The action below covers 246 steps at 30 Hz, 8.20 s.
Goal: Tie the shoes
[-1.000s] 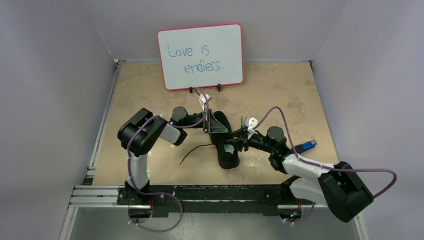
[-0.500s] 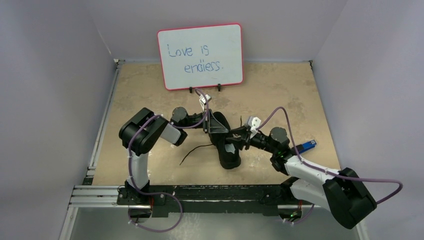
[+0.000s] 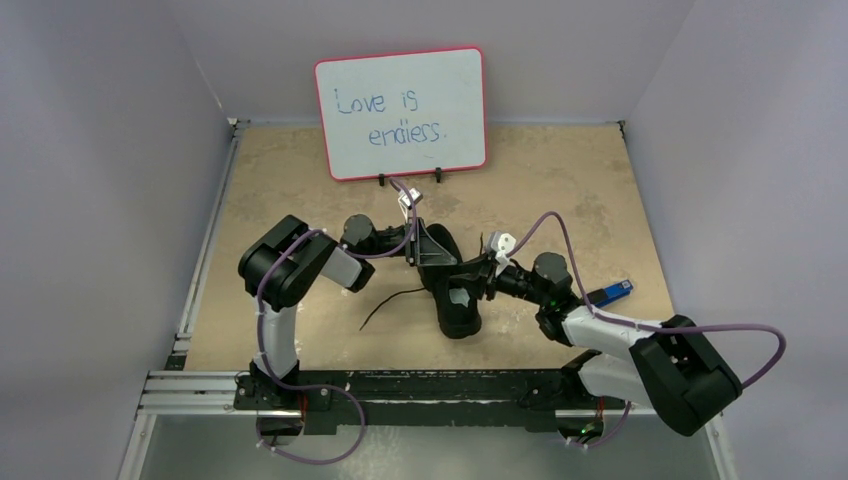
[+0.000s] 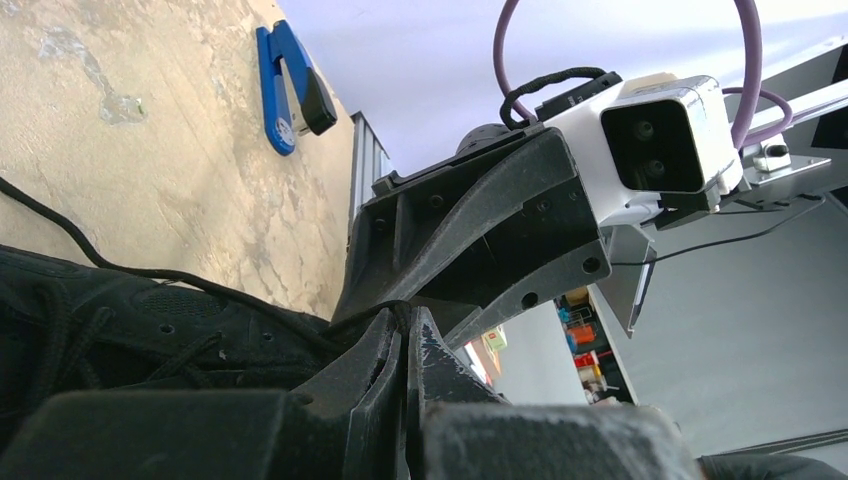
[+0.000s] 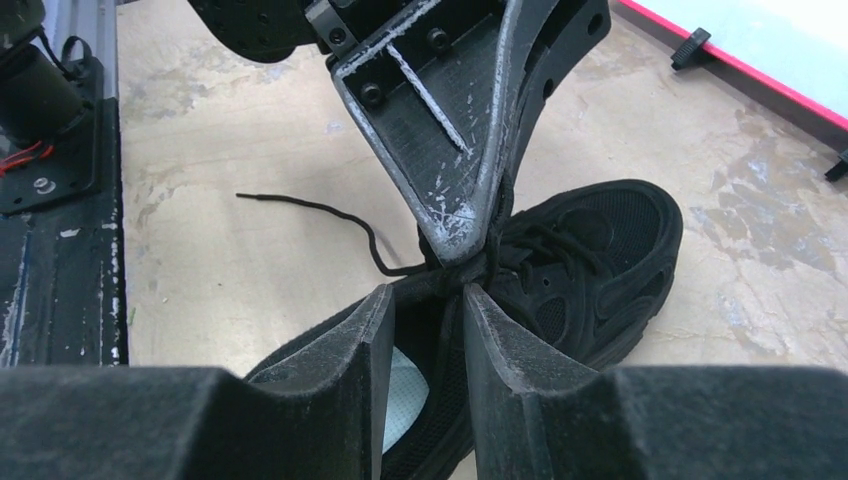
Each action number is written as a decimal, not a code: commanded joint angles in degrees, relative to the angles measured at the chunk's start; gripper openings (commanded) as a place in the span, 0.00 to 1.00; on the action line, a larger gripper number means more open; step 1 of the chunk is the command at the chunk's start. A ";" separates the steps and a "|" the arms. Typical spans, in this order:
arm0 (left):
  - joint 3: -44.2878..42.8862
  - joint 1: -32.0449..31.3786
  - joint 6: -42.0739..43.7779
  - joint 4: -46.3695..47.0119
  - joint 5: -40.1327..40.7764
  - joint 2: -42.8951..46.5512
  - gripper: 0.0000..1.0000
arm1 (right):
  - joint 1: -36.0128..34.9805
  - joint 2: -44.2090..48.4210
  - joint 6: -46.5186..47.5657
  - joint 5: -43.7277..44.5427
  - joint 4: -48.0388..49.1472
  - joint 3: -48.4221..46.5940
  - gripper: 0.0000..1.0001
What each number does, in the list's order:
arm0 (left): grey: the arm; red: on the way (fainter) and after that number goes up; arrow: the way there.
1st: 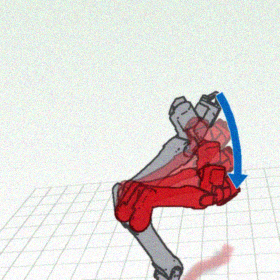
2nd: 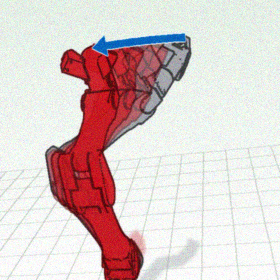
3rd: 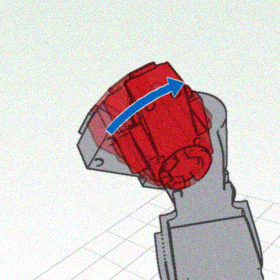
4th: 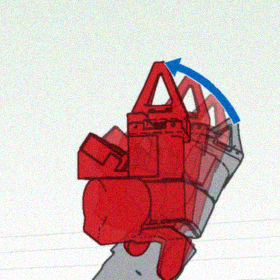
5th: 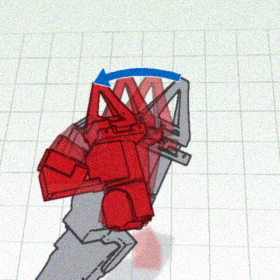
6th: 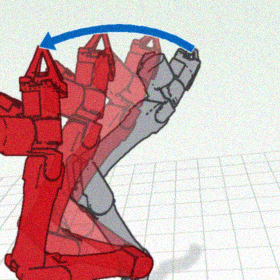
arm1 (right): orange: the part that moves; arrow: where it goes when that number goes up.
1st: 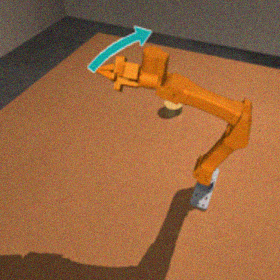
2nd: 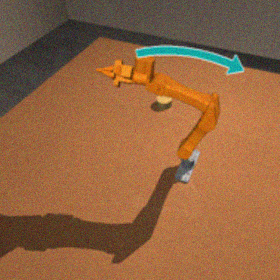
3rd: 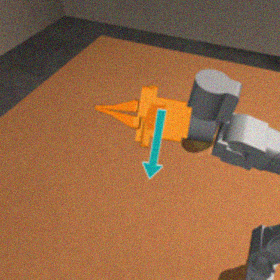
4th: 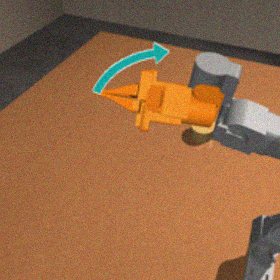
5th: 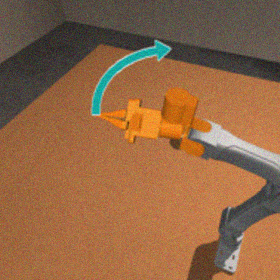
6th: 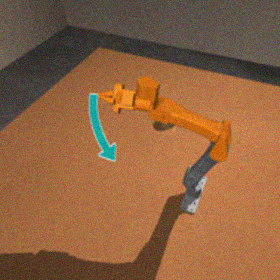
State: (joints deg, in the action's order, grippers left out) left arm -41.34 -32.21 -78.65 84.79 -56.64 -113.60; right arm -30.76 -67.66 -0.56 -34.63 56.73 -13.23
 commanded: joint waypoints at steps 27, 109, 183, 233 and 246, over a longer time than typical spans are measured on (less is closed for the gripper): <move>0.32 0.39 -4.38 14.44 0.74 -0.13 0.00 | -0.26 5.03 -2.46 0.98 -5.59 -3.58 0.00; 5.97 -28.54 75.33 -56.19 64.48 40.60 0.44 | 8.62 -12.30 -42.86 -11.92 -92.48 -54.52 0.00; -14.49 -9.54 26.52 -70.80 26.71 30.02 0.00 | 9.06 -1.67 1.30 -27.71 1.64 -10.67 0.49; -10.14 -10.68 71.60 -106.13 47.83 32.74 0.64 | 5.72 5.70 -31.80 8.88 -84.05 -40.69 0.00; -8.68 -11.72 73.92 -102.93 46.83 23.13 0.36 | 5.77 1.90 -32.51 14.12 -100.65 -54.04 0.00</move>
State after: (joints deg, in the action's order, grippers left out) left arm -50.43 -43.64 -5.93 -18.79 -11.07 -89.97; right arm -24.91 -64.90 -31.48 -22.48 -35.00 -61.06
